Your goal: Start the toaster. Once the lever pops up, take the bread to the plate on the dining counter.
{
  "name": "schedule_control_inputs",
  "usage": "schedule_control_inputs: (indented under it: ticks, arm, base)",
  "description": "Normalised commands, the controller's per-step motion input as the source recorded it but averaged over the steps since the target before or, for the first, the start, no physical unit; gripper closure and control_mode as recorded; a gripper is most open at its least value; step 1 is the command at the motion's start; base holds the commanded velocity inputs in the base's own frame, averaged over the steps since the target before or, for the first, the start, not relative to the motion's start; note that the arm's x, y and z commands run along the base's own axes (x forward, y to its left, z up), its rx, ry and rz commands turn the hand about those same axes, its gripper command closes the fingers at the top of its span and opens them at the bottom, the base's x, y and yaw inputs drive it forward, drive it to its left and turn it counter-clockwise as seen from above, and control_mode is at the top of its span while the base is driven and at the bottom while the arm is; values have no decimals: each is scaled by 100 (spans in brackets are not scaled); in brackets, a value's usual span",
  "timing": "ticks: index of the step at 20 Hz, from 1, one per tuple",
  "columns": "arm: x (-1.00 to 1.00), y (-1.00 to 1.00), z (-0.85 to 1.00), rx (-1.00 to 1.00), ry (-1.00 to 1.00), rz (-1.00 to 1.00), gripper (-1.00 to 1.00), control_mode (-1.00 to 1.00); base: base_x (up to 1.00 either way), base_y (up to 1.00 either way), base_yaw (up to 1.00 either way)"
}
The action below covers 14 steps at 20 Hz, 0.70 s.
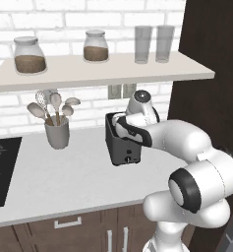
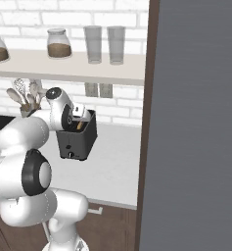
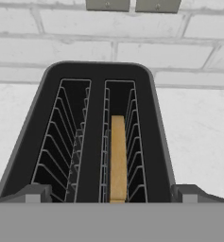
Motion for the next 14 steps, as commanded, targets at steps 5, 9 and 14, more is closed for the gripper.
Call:
schedule_control_inputs:
  ticks: [5,9,14]
  arm:
    - [0,0,0,0,0,0,-100,-100]
    - [0,0,0,0,0,0,-100,-100]
    - [0,0,0,0,0,0,-100,-100]
  base:
    - [0,0,0]
    - [0,0,0]
    - [0,0,0]
